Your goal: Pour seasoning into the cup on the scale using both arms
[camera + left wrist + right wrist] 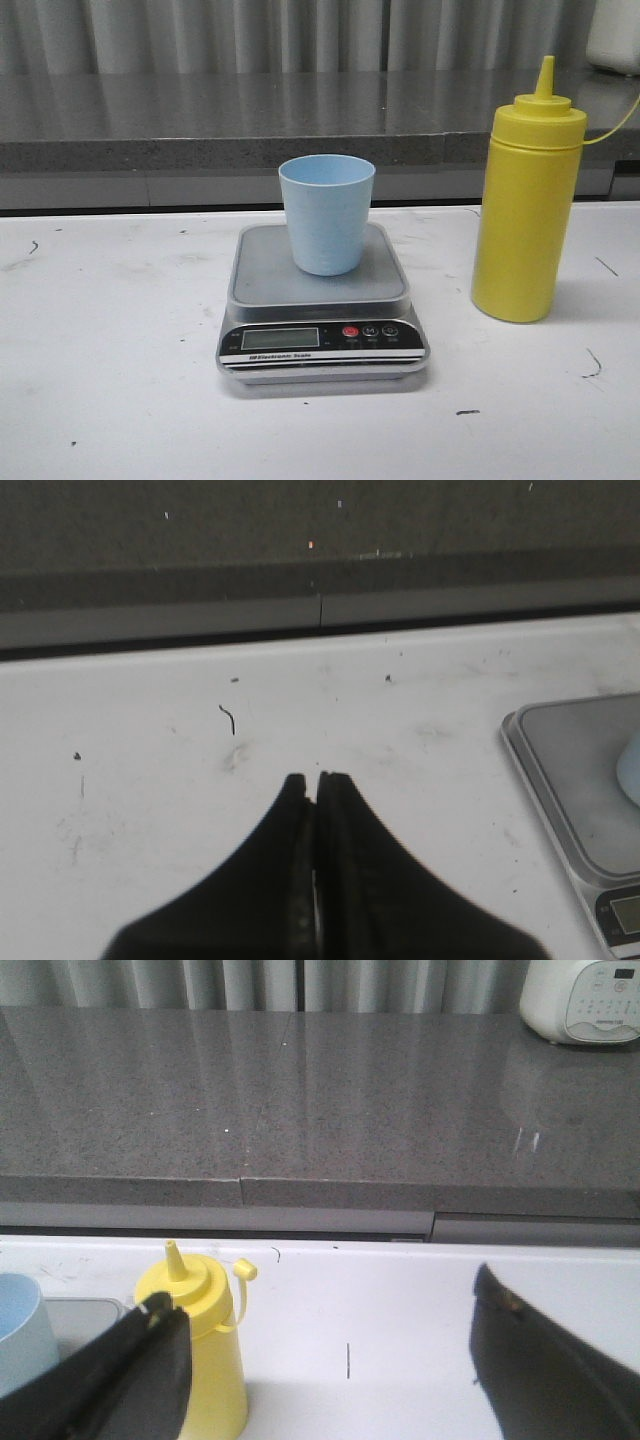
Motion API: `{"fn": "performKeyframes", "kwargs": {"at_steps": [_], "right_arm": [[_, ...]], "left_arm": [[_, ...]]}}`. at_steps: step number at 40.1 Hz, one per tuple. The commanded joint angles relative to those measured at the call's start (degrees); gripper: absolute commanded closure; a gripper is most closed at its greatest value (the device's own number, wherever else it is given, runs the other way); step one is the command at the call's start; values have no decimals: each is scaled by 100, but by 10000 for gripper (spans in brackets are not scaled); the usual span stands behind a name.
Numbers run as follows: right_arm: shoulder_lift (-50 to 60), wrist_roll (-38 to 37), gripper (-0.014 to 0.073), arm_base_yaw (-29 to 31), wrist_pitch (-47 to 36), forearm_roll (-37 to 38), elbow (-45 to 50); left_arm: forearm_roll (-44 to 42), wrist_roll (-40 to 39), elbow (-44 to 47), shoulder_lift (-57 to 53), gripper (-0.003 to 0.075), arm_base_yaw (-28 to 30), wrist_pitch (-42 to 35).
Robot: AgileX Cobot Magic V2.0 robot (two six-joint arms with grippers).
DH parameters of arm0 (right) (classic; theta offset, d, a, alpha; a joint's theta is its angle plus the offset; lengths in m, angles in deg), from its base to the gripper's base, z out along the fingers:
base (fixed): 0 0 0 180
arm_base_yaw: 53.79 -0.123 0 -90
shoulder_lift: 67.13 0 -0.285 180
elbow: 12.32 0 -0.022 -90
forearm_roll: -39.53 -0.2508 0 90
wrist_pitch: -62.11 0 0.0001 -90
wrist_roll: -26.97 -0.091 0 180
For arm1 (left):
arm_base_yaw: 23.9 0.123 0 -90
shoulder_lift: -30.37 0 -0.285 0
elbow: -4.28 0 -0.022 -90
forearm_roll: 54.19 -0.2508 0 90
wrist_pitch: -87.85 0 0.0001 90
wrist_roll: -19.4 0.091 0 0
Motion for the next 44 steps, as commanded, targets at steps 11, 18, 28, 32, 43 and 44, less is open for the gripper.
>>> {"fn": "performKeyframes", "kwargs": {"at_steps": [11,18,28,32,43,44], "right_arm": [[-58,31,2,18,-423,61,-185],[-58,31,2,18,-424,61,-185],[-63,31,2,18,-793,1,-185],[-251,31,2,18,-847,-62,-201],[-1366,311,2,10,-970,-62,27],[-1423,317,2,10,-1046,-62,69]], "left_arm": [[74,-57,1330,-2831,740,3,-755],[224,-57,1587,-3707,740,3,-743],[224,-57,1664,-3901,740,3,-705],[224,-57,1664,-3901,740,3,-701],[224,-57,1664,-3901,740,3,-692],[224,-57,1664,-3901,740,3,-692]]}}
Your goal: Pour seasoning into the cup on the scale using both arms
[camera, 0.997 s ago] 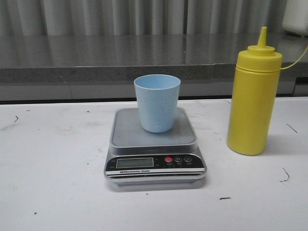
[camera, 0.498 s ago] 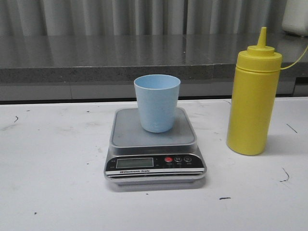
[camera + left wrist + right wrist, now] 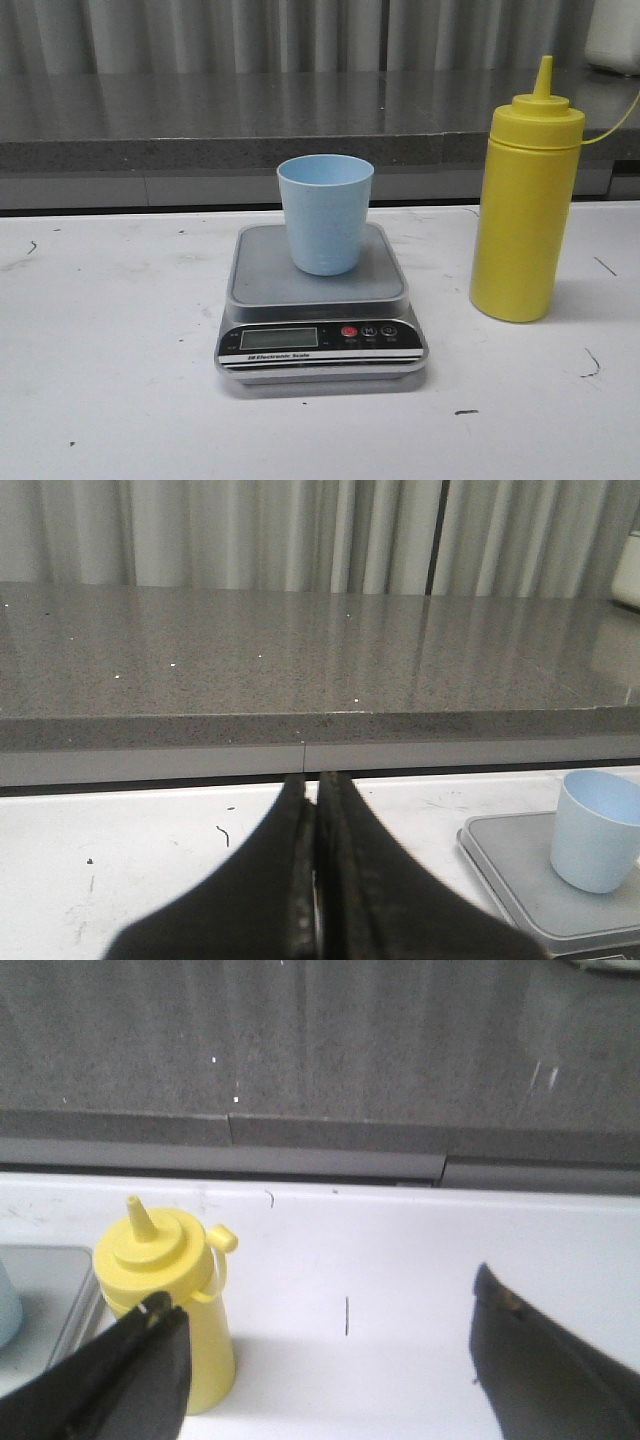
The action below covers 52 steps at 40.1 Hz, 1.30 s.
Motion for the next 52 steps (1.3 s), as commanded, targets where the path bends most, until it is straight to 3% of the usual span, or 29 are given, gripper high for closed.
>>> {"fn": "performKeyframes", "kwargs": {"at_steps": [1,12,25,52], "right_arm": [[-277,134,2,10,-648,-14,79],[-613,145,2,-247,-1837,-14,1163],[-1892,145,2,-1262,-2893,-7,1600],[-5080,-458,2,-1732,-7836,-68,2470]], "left_arm": [[76,-45,-148,59,740,3,-431],[76,-45,-148,59,740,3,-431],[76,-45,-148,59,740,3,-431],[76,-45,-139,70,740,3,-431]]}}
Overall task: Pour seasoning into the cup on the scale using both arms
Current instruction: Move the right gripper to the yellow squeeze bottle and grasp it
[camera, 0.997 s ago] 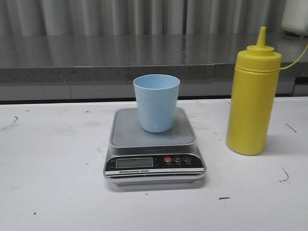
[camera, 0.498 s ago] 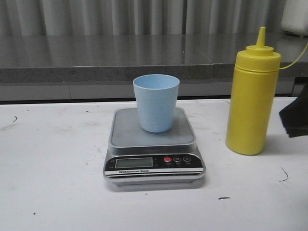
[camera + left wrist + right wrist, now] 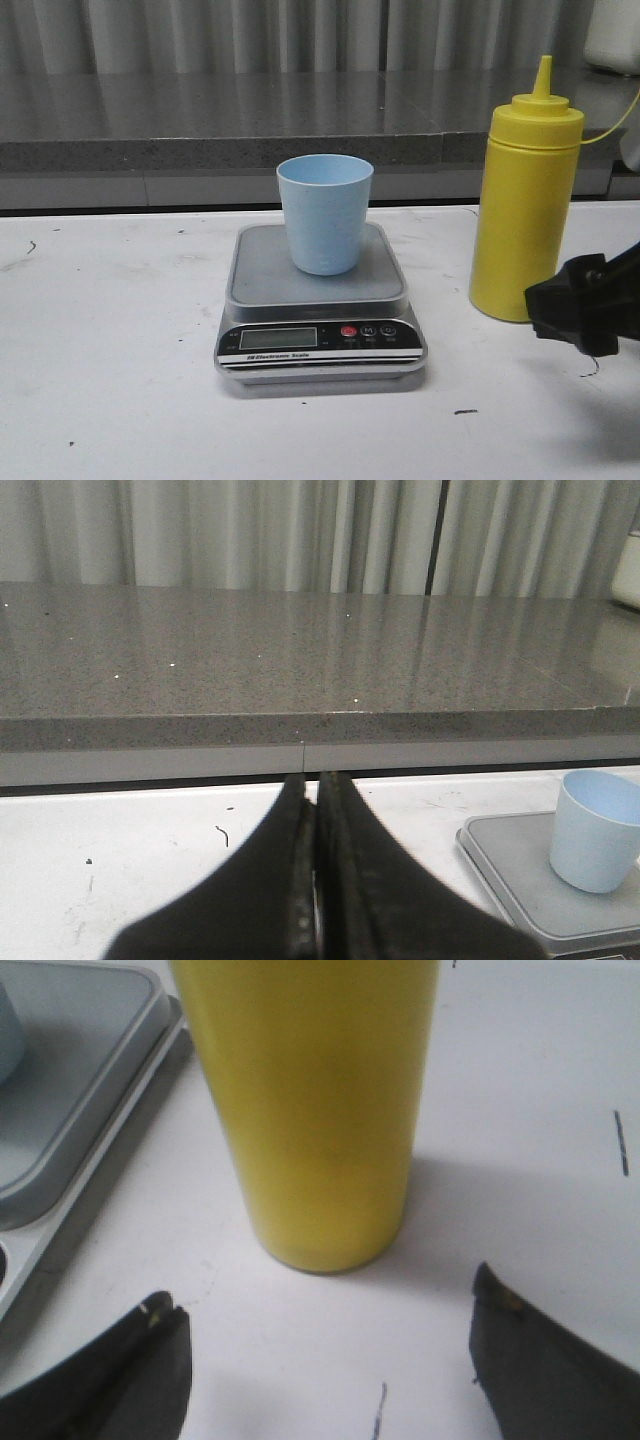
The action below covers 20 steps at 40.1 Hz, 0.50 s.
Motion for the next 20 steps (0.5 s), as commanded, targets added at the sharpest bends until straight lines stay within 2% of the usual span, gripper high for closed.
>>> {"fn": "performKeyframes", "kwargs": {"at_steps": [1,10,20], "right_arm": [[-218,-23,2,-49,-1230,103,-59],[-957,-161,2,-49,-2705,139,-59],[-1433,-507,2,-49,-2693,139,-254]], "left_arm": [[76,-45,-139,78,740,3,-431],[76,-45,-139,78,740,3,-427],[76,-45,-139,78,740,3,-427]]}}
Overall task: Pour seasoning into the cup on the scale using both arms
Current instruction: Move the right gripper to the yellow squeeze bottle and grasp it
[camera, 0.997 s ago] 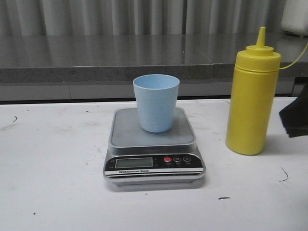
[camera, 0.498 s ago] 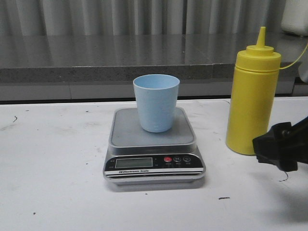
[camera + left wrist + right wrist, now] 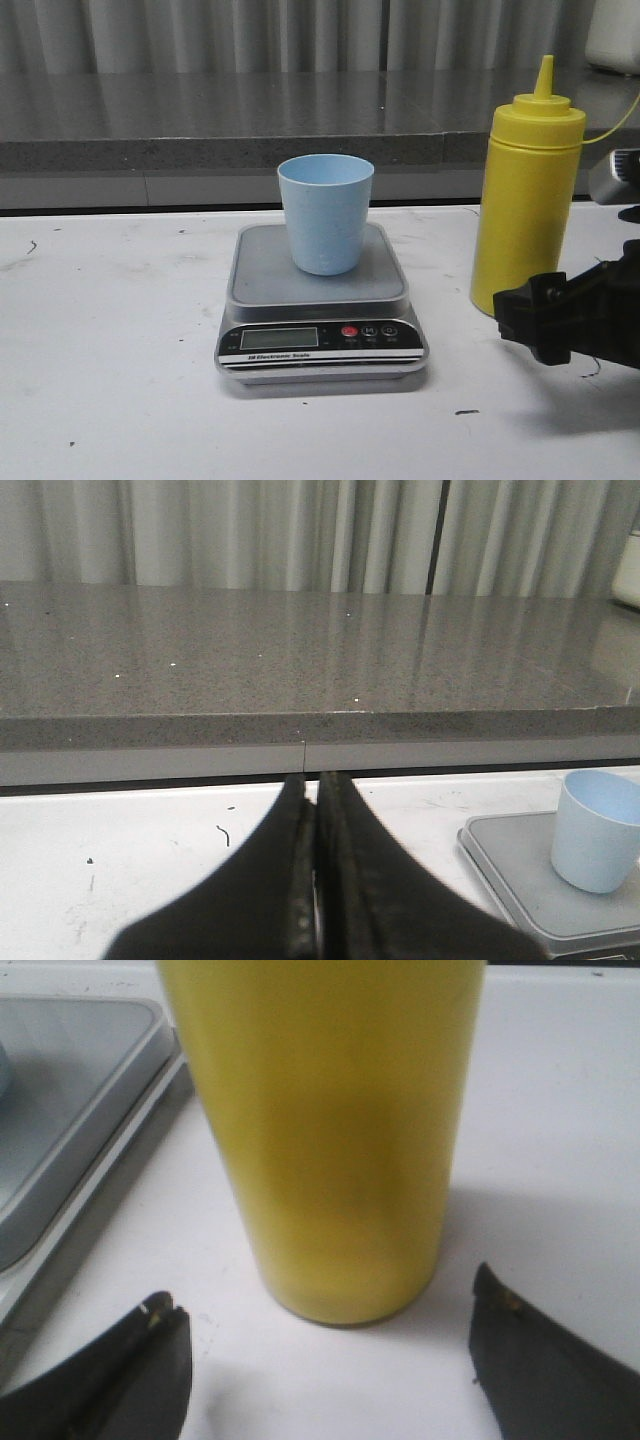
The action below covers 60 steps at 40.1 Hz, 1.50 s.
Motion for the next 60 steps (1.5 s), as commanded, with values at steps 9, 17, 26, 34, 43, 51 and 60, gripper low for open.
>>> {"fn": "performKeyframes", "kwargs": {"at_steps": [9,17,26,34,43,51,60], "right_arm": [[57,-115,2,-13,-870,-92,-367],[-49,-115,2,-13,-860,-383,-719],[-277,-115,2,-13,-857,-383,-1125],[-434,-115,2,-13,-866,-383,-1378],[-435,-115,106,-13,-866,-383,-1417],[-377,-109,466,-13,-871,-377,-1417],[67,984,531,-13,-871,-377,-1444]], "left_arm": [[76,-45,-139,78,740,3,-427],[76,-45,-139,78,740,3,-427],[76,-45,-139,78,740,3,-427],[76,-45,-139,78,740,3,-427],[76,-45,-139,78,740,3,-427],[76,-45,-139,78,740,3,-427],[76,-45,-139,78,740,3,-427]]}}
